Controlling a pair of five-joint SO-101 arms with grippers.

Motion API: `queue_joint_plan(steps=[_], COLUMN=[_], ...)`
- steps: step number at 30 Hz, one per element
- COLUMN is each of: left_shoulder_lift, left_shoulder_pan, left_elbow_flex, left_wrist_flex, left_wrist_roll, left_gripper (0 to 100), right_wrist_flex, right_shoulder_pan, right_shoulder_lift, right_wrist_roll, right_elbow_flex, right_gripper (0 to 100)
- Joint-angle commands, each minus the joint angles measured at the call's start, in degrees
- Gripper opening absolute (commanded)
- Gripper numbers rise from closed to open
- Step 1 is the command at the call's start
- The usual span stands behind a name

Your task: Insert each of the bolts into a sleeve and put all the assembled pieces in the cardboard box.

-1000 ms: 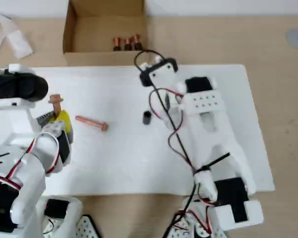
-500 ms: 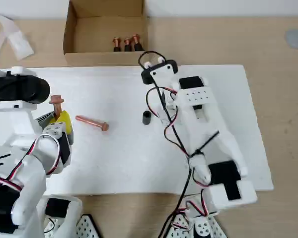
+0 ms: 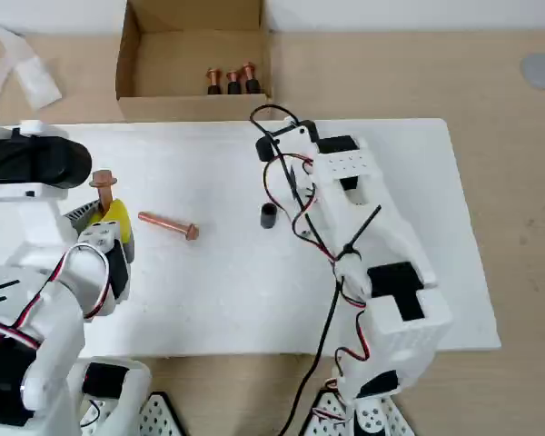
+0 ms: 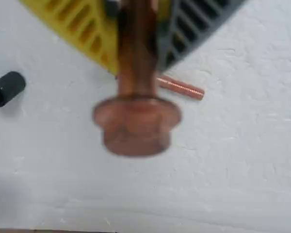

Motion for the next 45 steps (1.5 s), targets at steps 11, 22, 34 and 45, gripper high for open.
queue_joint_plan(steps=[11,22,34,45], left_shoulder_lift=[-0.4,-0.7,-0.7,-0.7], left_shoulder_pan=[0.8,0.8,0.8,0.8], left_elbow_flex=[-0.3,-0.3,-0.3,-0.3], left_wrist_flex=[-1.5,-1.1,-1.0,-1.0], left_wrist_roll=[-0.7,-0.6,-0.7,-0.7], left_gripper=[1,1,1,1], right_wrist_flex=[-3.8,-3.8,2.8,13.9], right_shoulder_pan=[4.7,3.6,3.6,3.6], right_shoulder_lift=[1.6,1.7,16.1,25.3], right_wrist_roll=[0.8,2.4,2.4,5.7], right_elbow_flex=[-3.0,-3.0,-16.0,-33.1], right_gripper=[26.7,23.4,13.6,1.2])
